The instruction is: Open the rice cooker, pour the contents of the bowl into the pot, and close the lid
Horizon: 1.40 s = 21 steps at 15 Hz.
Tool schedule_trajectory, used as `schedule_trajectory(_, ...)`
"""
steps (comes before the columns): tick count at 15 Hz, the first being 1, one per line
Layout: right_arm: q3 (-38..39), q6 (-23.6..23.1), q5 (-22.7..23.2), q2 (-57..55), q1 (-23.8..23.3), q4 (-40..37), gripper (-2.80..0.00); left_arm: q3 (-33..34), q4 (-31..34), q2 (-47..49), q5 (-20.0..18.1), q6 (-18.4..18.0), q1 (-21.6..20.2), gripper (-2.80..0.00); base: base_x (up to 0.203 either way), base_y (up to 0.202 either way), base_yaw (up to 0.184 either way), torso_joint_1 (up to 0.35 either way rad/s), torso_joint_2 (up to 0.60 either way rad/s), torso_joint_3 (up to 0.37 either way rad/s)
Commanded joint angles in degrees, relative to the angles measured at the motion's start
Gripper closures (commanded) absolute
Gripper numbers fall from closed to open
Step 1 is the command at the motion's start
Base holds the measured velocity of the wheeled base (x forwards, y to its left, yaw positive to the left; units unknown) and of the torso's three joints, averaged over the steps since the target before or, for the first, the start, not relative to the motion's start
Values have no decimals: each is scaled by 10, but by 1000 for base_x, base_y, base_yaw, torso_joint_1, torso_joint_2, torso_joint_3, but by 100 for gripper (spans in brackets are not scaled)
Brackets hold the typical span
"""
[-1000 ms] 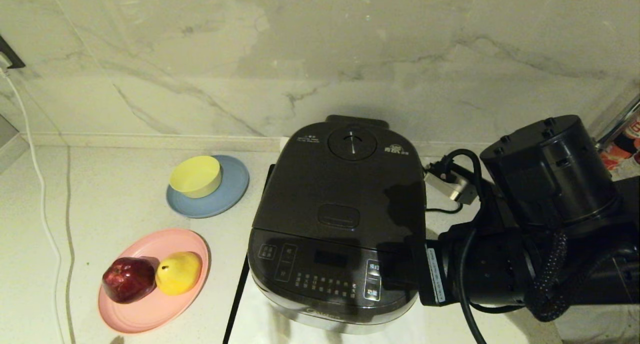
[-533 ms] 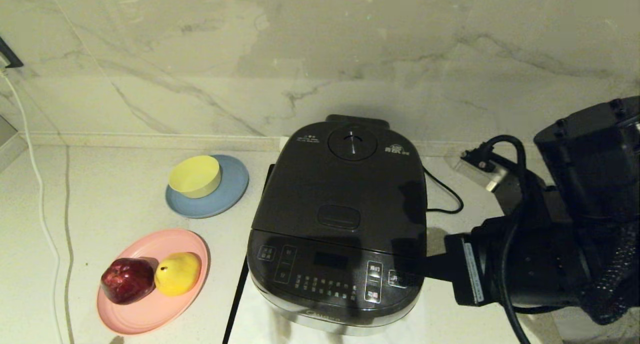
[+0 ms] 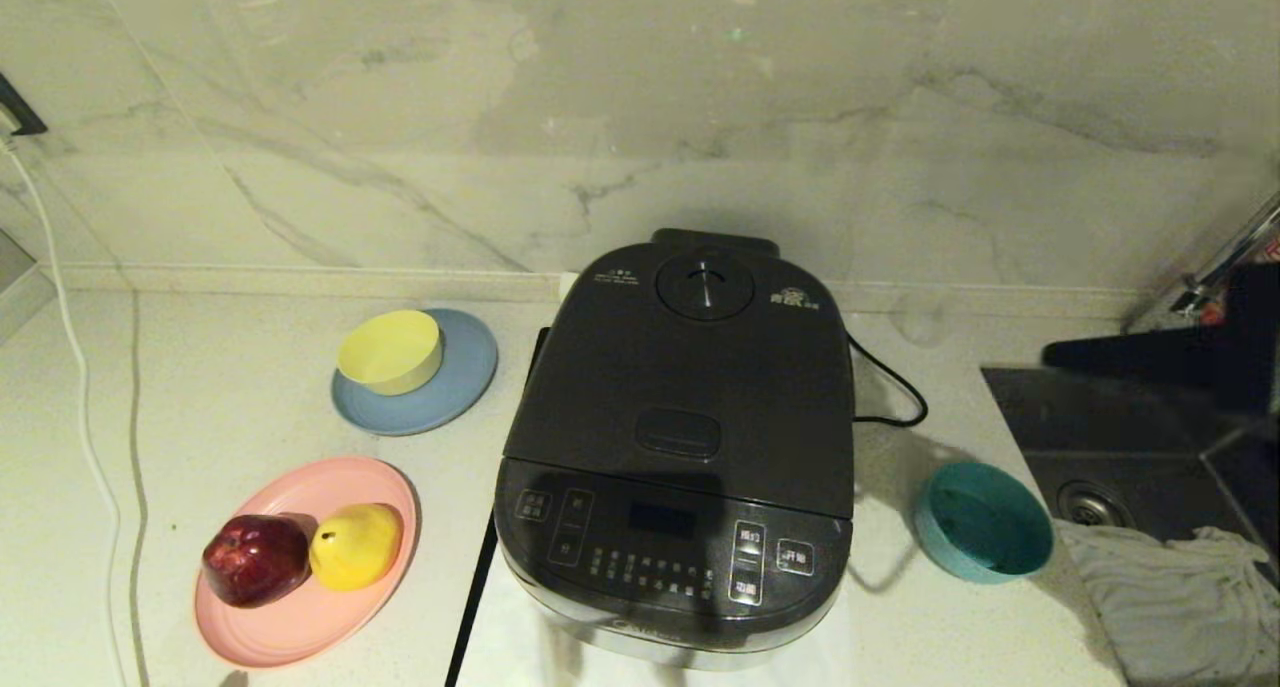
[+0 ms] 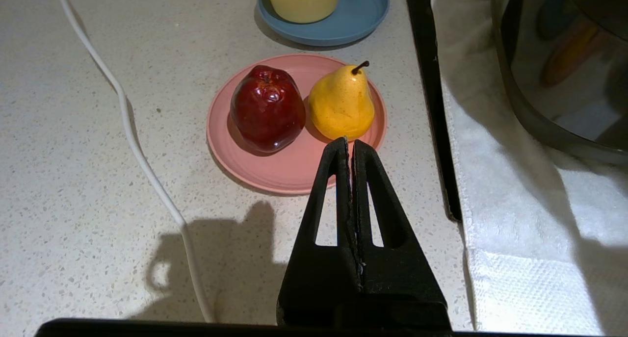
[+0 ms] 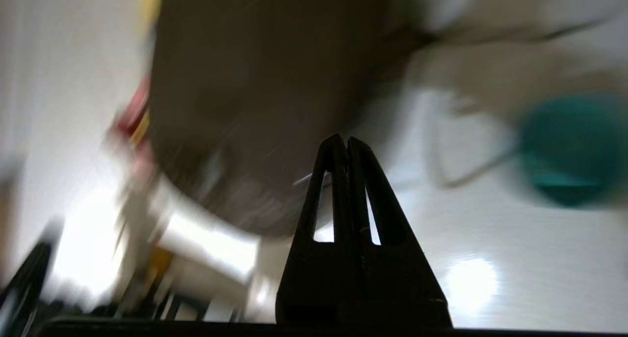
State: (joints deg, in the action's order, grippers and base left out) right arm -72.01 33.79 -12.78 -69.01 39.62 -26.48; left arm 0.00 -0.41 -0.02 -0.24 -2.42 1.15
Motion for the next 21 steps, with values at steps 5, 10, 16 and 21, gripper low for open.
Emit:
schedule_trajectory(5, -14, -1, -119, 178, -76, -142, 0, 5, 0, -1, 0, 0, 0, 0, 0, 0, 0, 0, 0, 0)
schedule_trajectory(10, 93, -94, -125, 291, -155, -133, 0, 5, 0, -1, 0, 0, 0, 0, 0, 0, 0, 0, 0, 0)
schedule_trajectory(16, 217, -263, -130, 470, -284, -67, 0, 5, 0, -1, 0, 0, 0, 0, 0, 0, 0, 0, 0, 0)
schedule_trajectory(21, 311, -267, -125, 531, -351, -47, 0, 5, 0, -1, 0, 0, 0, 0, 0, 0, 0, 0, 0, 0)
